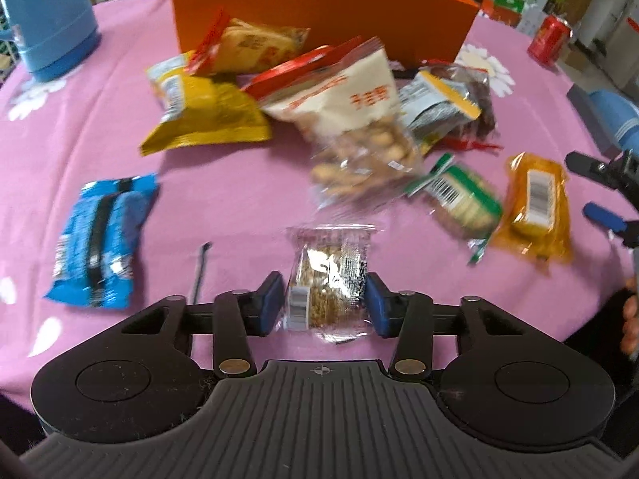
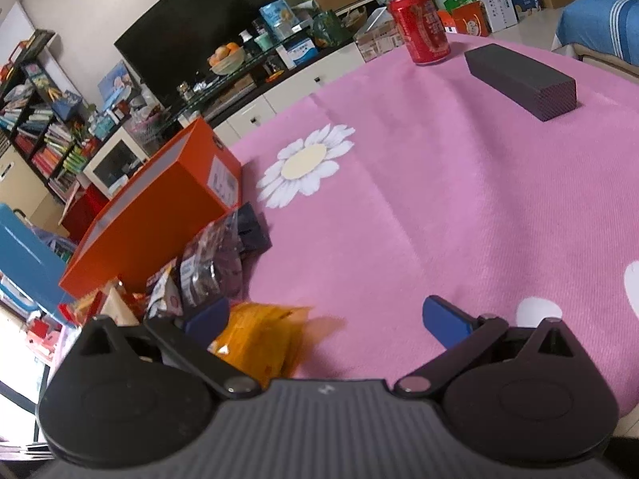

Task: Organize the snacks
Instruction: 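Move both tools back over the remaining snacks on the table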

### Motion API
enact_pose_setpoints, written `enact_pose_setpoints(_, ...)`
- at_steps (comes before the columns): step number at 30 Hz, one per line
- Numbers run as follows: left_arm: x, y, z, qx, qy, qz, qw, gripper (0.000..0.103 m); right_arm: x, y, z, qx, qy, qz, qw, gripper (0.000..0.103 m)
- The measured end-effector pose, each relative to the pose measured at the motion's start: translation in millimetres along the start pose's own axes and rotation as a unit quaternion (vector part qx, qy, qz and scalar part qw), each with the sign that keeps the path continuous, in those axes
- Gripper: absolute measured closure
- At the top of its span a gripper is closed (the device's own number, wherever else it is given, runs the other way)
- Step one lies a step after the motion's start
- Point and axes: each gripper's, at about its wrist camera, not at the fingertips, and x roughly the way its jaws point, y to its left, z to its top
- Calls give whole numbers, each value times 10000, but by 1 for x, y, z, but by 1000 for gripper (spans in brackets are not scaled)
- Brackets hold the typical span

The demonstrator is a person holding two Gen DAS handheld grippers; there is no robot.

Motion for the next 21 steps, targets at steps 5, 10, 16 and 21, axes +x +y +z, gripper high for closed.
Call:
enact_pose_setpoints(5, -8, 3, 3, 56, -317, 51, 9995, 37, -14, 19, -10, -102, 314, 48, 9994, 1)
enact_pose_setpoints(10, 5, -4, 8, 151, -208, -55, 9997, 45, -5, 54, -22, -582, 652, -99, 9961, 1)
enact_pose_setpoints(16, 0, 0, 4, 59, -217, -129, 9997, 42, 30, 83, -25, -1562, 674, -673, 9831, 1)
enact_pose_setpoints(21, -1, 1, 5, 46, -218, -200, 9996, 41, 29, 64, -20, -1800, 665, -1022, 9761, 1)
